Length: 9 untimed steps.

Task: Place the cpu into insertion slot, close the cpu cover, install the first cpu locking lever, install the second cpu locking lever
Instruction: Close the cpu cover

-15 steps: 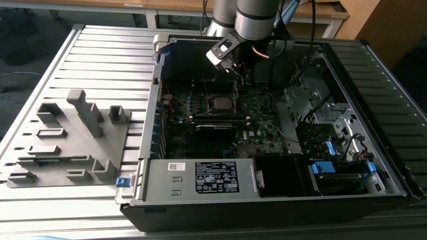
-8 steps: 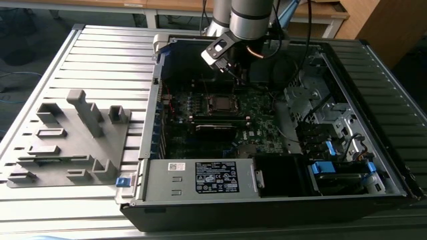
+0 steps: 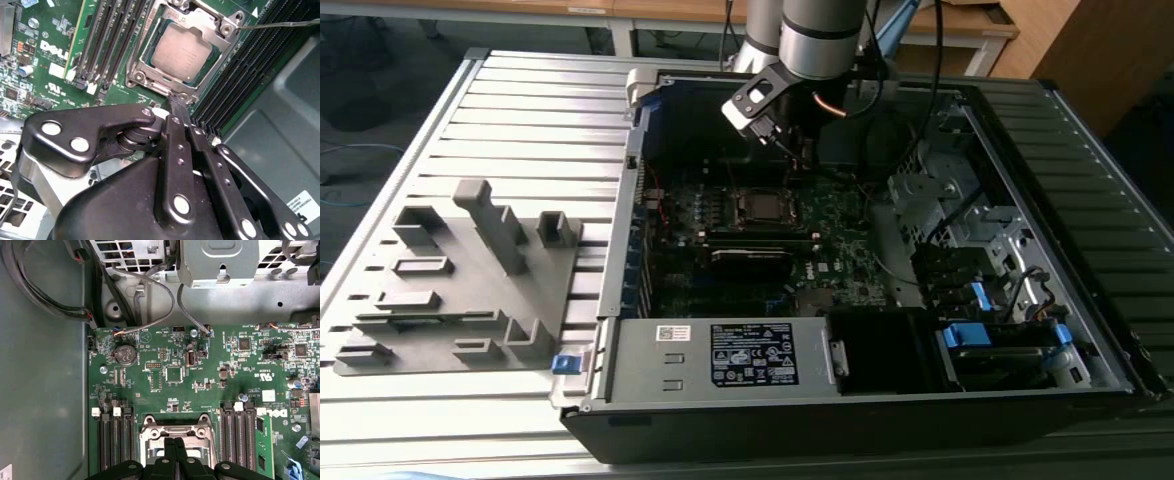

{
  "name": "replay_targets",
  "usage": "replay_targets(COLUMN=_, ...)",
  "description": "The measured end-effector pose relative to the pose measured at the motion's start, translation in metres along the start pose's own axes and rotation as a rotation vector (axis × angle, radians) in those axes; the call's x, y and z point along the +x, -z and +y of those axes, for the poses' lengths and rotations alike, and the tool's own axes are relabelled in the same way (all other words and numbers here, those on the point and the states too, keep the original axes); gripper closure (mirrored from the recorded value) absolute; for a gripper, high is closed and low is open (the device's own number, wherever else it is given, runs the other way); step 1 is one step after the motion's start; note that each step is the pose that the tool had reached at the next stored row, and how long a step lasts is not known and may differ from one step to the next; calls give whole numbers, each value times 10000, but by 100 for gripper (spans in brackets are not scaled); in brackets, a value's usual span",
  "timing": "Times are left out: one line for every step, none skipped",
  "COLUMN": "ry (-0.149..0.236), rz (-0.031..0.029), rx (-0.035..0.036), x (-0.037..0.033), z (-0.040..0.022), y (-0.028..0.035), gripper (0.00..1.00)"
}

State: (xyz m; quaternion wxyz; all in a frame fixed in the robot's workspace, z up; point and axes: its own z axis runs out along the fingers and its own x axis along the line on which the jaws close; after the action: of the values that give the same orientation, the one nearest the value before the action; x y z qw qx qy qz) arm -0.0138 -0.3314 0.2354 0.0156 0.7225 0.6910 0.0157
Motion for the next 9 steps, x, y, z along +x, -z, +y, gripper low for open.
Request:
replay_targets(ry=0, rz=-7, rx=21, x=0, z=0, y=0, gripper=89)
replay_targets(ry=0, rz=-13, rx=40, x=0, z=0, y=-1, gripper=89)
replay_targets(ry=-1, rz=-18, rx=45, x=-1, z=-1, y=0, gripper=89)
replay_targets(ry=-1, rz=-17, rx=45, x=0, z=-1, y=0, gripper=89)
replay_targets(ry=0, rz=-17, rx=45, x=0, z=0, y=0, gripper=89)
replay_targets(ry=0, rz=-16, rx=44, x=0, z=0, y=-1, gripper=89)
replay_targets(ry=1, rz=-17, rx=45, x=0, z=0, y=-1, gripper=89)
replay_targets(ry=0, rz=-17, rx=45, x=0, z=0, y=-1, gripper=89)
replay_targets(ry=0, rz=-17, rx=45, x=0, z=-1, y=-2, gripper=89)
